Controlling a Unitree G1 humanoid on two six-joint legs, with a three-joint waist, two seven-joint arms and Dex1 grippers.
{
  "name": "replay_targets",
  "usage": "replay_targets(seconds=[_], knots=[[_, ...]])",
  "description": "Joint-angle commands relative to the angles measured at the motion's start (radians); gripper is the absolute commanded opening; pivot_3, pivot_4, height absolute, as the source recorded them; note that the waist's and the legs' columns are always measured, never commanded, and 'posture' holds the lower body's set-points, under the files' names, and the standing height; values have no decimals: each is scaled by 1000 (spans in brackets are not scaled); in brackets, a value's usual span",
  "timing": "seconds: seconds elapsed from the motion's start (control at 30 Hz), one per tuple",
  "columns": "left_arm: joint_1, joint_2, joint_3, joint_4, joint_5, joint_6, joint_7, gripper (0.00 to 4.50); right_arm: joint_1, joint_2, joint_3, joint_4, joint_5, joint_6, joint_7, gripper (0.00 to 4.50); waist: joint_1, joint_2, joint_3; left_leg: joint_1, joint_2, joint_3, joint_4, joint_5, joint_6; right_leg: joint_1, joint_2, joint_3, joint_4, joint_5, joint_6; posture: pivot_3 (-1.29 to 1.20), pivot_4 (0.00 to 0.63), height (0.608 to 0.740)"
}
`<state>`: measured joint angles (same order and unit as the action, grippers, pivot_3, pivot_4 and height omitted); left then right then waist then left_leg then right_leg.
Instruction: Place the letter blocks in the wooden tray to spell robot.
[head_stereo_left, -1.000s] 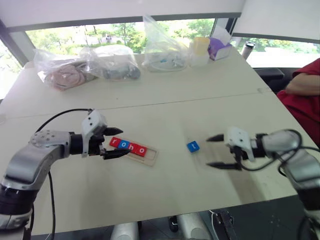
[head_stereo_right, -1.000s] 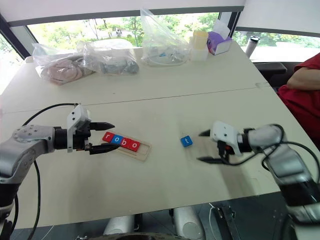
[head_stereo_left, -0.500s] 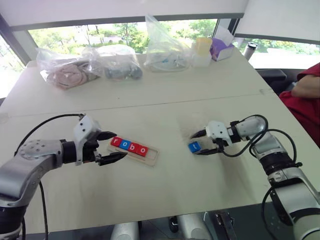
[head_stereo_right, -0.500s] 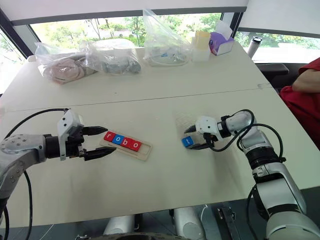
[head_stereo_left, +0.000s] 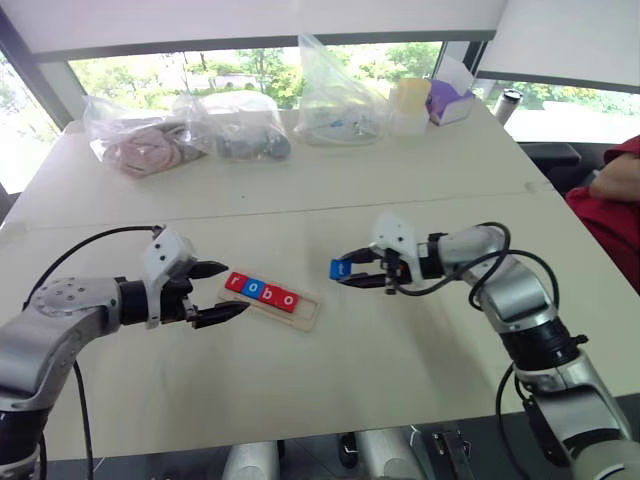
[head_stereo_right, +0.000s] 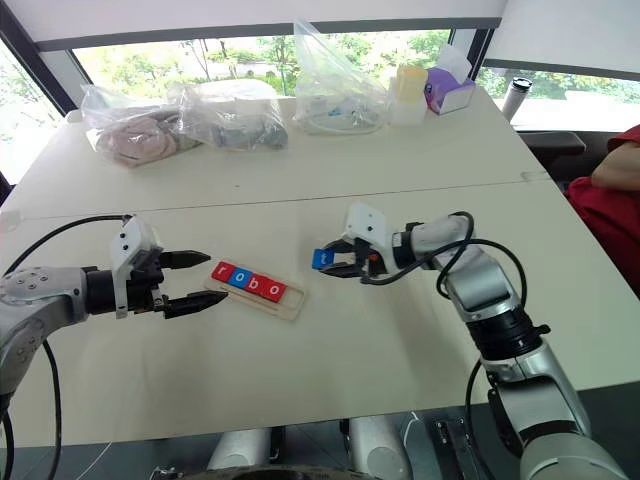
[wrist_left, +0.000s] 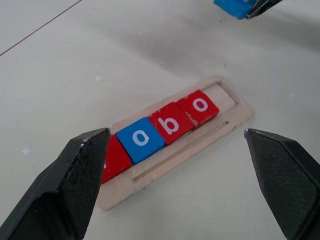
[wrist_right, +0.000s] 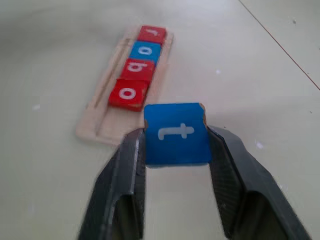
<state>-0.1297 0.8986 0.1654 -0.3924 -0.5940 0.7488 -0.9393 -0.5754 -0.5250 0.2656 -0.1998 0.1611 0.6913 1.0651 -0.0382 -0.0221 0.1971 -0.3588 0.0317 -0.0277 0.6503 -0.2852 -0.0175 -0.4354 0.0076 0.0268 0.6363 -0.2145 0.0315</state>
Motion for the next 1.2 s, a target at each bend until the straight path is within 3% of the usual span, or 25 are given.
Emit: replay_targets(seconds=[0.03, 0.43, 1.2], knots=[[-36, 1, -19, 8, 15, -31, -9, 4500, 31, 14, 61, -149, -22, 145, -106, 1147, 1, 0, 0, 0, 0, 0, 0, 0, 0, 0, 0, 0, -1, 0, 0, 0, 150, 740], [-43, -20, -70, 23, 31, -60, -12, 4500, 46, 111, 184, -201, -23, 313, -305, 1147, -6, 0, 0, -2, 0, 1, -1, 0, 0, -1, 0, 0, -3, 0, 0, 0, 150, 740], [-47, -39, -77, 32, 57, -67, -11, 4500, 24, 163, 238, -173, -9, 322, -384, 1147, -6, 0, 0, -12, 0, 0, 1, 0, 0, -9, 0, -1, -3, 0, 1, 0, 150, 740]])
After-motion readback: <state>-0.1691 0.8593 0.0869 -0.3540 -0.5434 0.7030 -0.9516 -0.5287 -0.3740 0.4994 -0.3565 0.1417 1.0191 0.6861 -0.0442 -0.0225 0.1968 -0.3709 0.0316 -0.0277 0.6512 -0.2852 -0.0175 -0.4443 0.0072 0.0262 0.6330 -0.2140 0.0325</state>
